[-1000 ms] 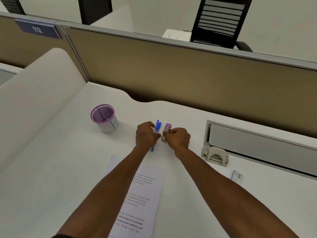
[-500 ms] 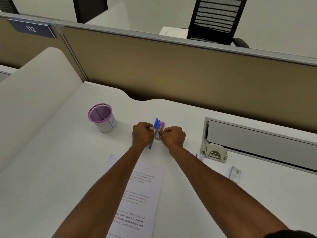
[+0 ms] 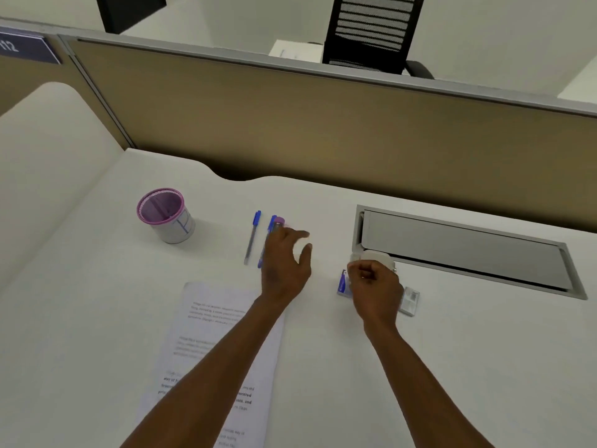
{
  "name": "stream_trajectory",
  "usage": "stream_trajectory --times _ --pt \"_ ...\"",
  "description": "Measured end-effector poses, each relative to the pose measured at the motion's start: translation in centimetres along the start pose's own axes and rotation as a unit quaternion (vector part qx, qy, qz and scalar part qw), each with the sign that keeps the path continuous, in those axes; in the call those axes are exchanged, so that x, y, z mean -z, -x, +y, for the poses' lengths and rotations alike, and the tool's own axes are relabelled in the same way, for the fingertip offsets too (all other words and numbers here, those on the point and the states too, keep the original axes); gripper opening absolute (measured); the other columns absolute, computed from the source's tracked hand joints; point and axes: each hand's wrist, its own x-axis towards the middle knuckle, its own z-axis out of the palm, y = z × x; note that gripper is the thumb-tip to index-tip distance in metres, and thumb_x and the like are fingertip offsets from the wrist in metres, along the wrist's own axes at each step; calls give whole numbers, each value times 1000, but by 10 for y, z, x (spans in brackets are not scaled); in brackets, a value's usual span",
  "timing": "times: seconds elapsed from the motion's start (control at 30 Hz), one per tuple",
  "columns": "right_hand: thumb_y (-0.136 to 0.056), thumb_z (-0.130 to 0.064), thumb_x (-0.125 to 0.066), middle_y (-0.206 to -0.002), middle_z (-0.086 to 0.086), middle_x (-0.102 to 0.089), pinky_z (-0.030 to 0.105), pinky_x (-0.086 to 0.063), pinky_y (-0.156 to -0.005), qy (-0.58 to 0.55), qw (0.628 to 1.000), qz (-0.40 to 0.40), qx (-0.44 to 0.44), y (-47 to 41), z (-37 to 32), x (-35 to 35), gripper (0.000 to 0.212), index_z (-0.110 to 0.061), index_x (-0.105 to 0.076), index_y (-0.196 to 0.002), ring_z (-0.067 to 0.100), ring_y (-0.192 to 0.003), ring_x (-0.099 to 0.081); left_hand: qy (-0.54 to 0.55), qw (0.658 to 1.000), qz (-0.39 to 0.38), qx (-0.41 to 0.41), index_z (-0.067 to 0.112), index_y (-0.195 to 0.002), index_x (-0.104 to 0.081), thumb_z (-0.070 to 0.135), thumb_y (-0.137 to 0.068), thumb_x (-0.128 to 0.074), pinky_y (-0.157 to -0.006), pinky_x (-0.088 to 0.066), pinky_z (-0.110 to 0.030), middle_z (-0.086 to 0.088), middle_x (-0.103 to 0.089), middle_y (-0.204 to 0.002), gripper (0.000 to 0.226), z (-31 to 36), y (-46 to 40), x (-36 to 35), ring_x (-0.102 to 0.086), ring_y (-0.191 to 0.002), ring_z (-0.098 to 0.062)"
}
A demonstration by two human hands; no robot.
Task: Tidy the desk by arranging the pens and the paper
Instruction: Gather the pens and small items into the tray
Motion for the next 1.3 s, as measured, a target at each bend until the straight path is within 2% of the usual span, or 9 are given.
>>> stream_trajectory --times 0.1,0.2,0.37,0.5,0.63,0.73,0.93,1.13,1.3 --pt "-84 -24 -74 -79 -3 -71 22 -47 -71 100 993 57 31 -1 25 35 8 -17 -73 -87 18 -75 -68 38 993 -106 20 23 -114 -66 33 -84 -72 -86 -54 -27 5 -62 -114 32 17 31 -29 -59 -100 -11" --pt "-82 -38 -75 -102 5 -69 27 -49 -77 224 974 28 18 -4 45 60 36 -19 -66 -111 22 -89 -66 -18 978 -196 73 21 -128 -57 47 -80 -73 -91 -41 -17 0 -56 -127 56 27 56 -55 -54 -113 -17" --pt "-79 -55 -73 -131 11 -51 43 -55 -88 295 955 -12 -24 -6 58 75 74 -20 -45 -138 33 -113 -60 -65 976 -176 107 17 -136 -49 47 -80 -73 -91 -46 -26 -3 -53 -128 68 41 70 -70 -50 -116 -21" --pt "-84 -46 -71 -129 13 -53 41 -53 -90 294 956 -16 -19 -8 62 80 66 -17 -48 -138 33 -112 -60 -47 972 -175 149 15 -137 -47 33 -85 -72 -94 -47 -27 -4 -53 -130 60 48 70 -68 -54 -115 -21" --pt "-85 -30 -73 -117 15 -66 38 -50 -91 233 973 11 -4 -8 62 83 46 -11 -61 -126 31 -104 -64 7 974 -149 172 11 -131 -56 29 -85 -73 -93 -50 -26 -7 -63 -121 52 55 71 -58 -62 -106 -20" --pt "-85 -29 -76 -102 10 -74 36 -58 -84 22 995 22 -96 -1 53 81 37 -17 -65 -119 22 -87 -71 94 958 -121 244 14 -125 -62 27 -84 -74 -82 -57 -24 -5 -70 -113 44 63 71 -47 -68 -90 -14" --pt "-94 -8 -62 -95 12 -76 33 -61 -63 -328 904 -127 -242 14 23 57 16 -14 -68 -107 31 -83 -75 266 895 -123 337 23 -122 -65 23 -88 -70 -88 -58 -42 0 -75 -98 34 62 74 -22 -70 -92 -16" --pt "-93 -11 -64 -93 3 -78 32 -61 -64 -268 910 -225 -222 11 -4 10 18 -22 -68 -106 23 -83 -76 183 924 -38 333 29 -117 -65 36 -76 -81 -67 -52 -19 5 -70 -103 45 37 51 15 -65 -89 -8" --pt "-86 -10 -72 -91 8 -76 32 -60 -67 -181 943 -210 -184 -7 -24 -39 20 -10 -70 -106 19 -75 -73 111 950 52 287 21 -107 -70 25 -75 -83 -61 -44 -9 0 -71 -95 36 2 9 55 -64 -73 -6"
